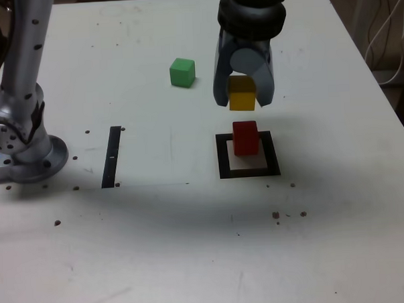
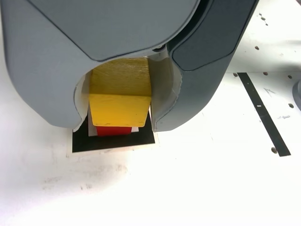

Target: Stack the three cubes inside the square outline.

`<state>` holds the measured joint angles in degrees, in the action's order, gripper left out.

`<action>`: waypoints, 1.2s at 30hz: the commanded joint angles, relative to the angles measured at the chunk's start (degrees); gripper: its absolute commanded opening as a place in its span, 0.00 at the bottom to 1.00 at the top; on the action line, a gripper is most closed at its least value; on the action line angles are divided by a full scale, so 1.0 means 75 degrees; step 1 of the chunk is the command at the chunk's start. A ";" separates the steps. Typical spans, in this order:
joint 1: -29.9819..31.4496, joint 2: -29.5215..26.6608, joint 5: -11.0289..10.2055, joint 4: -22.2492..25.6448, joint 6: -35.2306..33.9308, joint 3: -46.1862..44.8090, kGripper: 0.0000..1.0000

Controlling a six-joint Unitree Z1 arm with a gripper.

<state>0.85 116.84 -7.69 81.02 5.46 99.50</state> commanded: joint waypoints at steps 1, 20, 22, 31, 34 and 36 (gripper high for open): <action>0.0128 0.0035 -0.0121 0.0002 -0.0112 -0.0101 0.28; 0.0680 0.0124 0.0303 -0.0204 -0.0522 -0.0206 0.28; 0.0648 0.0154 0.0278 -0.0202 -0.0477 -0.0245 0.28; 0.0453 0.0356 0.0265 -0.0401 -0.0177 -0.0405 0.28; 0.0450 0.0379 0.0281 -0.0472 -0.0132 -0.0412 0.28; 0.0450 0.0377 0.0296 -0.0487 -0.0130 -0.0407 0.29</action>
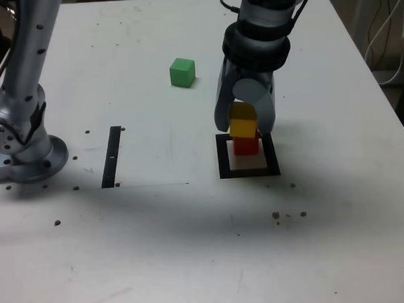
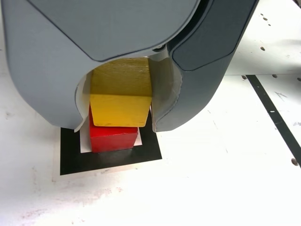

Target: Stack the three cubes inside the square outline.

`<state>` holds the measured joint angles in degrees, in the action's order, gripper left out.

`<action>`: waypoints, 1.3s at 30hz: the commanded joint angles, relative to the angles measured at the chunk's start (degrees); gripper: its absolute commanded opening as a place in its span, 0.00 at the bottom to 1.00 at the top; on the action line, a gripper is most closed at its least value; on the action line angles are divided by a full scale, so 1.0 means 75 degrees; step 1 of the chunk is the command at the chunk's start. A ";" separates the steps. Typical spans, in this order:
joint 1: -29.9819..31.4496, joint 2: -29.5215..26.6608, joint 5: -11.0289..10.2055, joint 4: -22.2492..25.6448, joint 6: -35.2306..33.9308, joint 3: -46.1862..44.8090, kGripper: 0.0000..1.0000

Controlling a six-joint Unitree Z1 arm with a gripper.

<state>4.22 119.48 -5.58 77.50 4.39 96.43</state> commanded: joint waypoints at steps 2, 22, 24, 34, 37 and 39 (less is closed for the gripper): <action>-0.0005 0.0026 0.0036 -0.0020 0.0012 0.0015 0.31; -0.0165 -0.0219 -0.0130 0.0228 0.0082 0.0249 1.00; -0.0192 -0.0317 -0.0100 0.0313 0.0125 0.0325 1.00; -0.1052 -0.1103 -0.0330 0.0776 0.0828 0.0322 1.00; -0.1649 -0.1238 -0.0411 0.0814 0.1548 0.0230 0.99; -0.2138 -0.1253 -0.0450 0.0799 0.2167 0.0145 0.99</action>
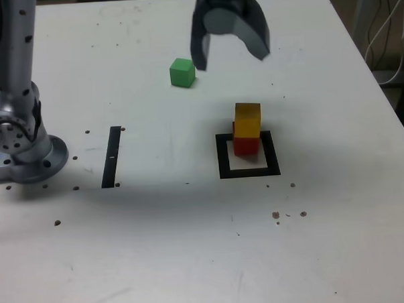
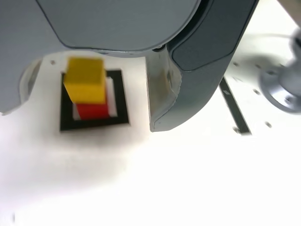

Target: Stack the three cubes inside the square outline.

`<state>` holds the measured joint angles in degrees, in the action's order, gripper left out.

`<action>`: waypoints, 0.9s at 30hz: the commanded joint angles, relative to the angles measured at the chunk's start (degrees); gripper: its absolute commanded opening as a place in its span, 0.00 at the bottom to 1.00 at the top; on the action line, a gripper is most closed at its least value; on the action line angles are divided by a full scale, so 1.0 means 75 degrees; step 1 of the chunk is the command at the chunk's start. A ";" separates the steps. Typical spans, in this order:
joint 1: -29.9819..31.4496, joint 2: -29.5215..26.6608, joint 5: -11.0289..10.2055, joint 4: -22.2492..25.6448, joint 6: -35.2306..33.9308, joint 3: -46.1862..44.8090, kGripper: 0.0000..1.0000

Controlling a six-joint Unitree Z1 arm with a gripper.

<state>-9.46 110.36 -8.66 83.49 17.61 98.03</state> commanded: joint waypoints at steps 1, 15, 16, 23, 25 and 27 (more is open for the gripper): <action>-0.0519 -0.0031 -0.0066 -0.0015 0.0657 -0.0115 0.99; -0.2430 0.0237 -0.0932 -0.0987 0.2638 -0.1306 1.00; -0.2477 0.0271 -0.0962 -0.1088 0.2681 -0.1418 1.00; -0.2650 0.0487 -0.1011 -0.1875 0.2787 -0.2315 1.00; -0.2707 0.0493 -0.1050 -0.2091 0.2791 -0.2531 1.00; -0.2755 0.0532 -0.1095 -0.2233 0.2796 -0.2668 1.00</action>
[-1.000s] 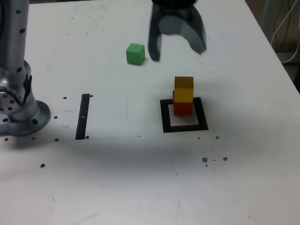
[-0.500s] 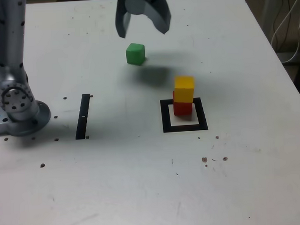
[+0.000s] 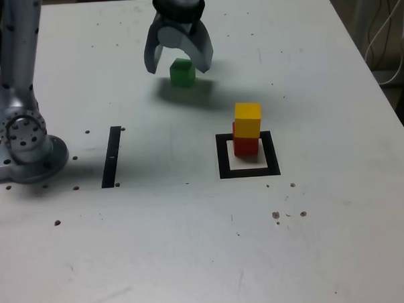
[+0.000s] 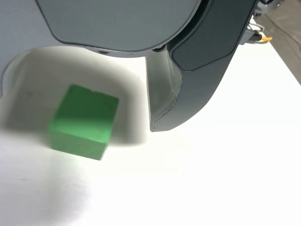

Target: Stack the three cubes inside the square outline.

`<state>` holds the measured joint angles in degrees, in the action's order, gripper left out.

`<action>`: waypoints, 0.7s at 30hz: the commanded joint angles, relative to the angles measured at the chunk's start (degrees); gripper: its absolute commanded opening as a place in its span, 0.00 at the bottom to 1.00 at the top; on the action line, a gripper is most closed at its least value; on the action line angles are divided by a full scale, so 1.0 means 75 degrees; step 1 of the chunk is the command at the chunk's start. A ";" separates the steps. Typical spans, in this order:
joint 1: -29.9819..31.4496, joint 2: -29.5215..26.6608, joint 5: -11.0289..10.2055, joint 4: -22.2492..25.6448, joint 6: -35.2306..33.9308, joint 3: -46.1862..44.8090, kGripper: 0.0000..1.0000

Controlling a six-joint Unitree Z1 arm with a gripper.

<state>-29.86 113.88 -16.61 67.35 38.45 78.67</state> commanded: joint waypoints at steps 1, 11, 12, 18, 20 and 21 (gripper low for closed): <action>-0.0048 0.0094 -0.0053 -0.0139 0.0024 -0.0129 0.99; -0.0073 0.0453 -0.0047 -0.0565 0.0210 -0.0077 0.89; -0.0073 0.0449 -0.0042 -0.0576 0.0242 -0.0061 0.87; -0.0073 0.0389 0.0146 -0.0658 0.0507 -0.0059 0.69; -0.0073 0.0382 0.0274 -0.0737 0.0679 -0.0073 0.62; -0.0073 0.0381 0.0342 -0.0782 0.0767 -0.0088 0.58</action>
<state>-30.27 117.08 -14.41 61.78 43.69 78.13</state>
